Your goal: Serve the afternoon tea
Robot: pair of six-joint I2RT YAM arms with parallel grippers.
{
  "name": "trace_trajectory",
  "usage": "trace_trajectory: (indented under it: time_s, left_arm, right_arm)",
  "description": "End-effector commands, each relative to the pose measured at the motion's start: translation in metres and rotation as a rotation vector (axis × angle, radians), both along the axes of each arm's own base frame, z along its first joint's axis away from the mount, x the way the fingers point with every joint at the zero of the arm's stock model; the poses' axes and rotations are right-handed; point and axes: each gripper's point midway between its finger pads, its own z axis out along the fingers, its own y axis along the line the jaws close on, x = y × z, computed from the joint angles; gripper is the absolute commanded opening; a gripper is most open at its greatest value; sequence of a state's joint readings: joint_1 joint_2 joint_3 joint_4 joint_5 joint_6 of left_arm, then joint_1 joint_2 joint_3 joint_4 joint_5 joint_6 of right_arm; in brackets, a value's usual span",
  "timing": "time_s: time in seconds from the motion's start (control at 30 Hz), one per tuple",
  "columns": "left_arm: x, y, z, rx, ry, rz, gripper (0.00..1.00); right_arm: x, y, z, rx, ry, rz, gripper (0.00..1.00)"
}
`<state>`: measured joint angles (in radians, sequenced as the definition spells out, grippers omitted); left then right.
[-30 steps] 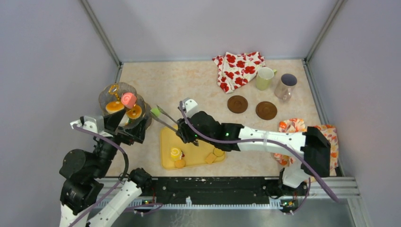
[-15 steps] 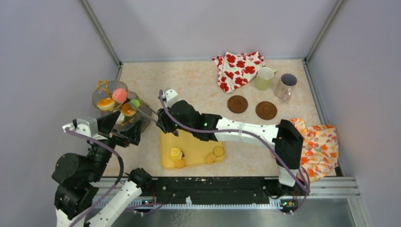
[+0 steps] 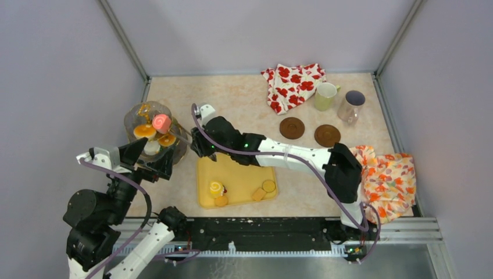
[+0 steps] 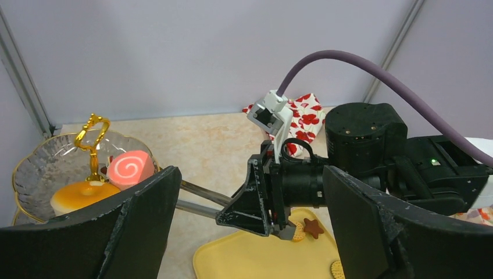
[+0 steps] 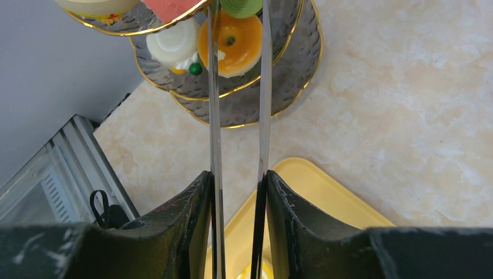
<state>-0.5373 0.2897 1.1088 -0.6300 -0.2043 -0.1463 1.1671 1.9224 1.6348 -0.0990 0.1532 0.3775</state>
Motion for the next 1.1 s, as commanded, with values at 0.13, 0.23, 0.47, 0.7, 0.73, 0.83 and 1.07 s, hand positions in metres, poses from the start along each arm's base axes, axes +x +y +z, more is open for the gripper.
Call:
trace_trajectory:
  time_s: [0.13, 0.23, 0.47, 0.7, 0.73, 0.83, 1.07]
  left_arm:
    - [-0.002, 0.004, 0.007, -0.010, -0.026, 0.015, 0.99]
    - [-0.001, 0.003, 0.005, -0.011, -0.021, 0.012, 0.99]
    - [-0.001, 0.003, 0.001, -0.010, -0.014, 0.013, 0.99]
    - [0.000, 0.004, 0.000, -0.009, -0.016, 0.016, 0.99]
    - [-0.001, 0.003, 0.001, -0.009, -0.017, 0.016, 0.99]
    - [-0.001, 0.004, 0.001, -0.008, -0.017, 0.018, 0.99]
    - [-0.001, 0.004, 0.000, -0.007, -0.015, 0.019, 0.99]
  right_arm:
    - [0.016, 0.025, 0.034, 0.092, -0.035, 0.038, 0.36]
    - [0.019, 0.033, 0.028, 0.092, -0.038, 0.071, 0.36]
    - [0.025, 0.048, 0.026, 0.087, -0.039, 0.113, 0.36]
    - [0.028, 0.059, 0.026, 0.088, -0.057, 0.151, 0.36]
    - [0.029, 0.060, 0.026, 0.091, -0.060, 0.155, 0.36]
    - [0.033, 0.062, 0.026, 0.095, -0.064, 0.156, 0.36]
    - [0.031, 0.067, 0.026, 0.109, -0.054, 0.210, 0.39]
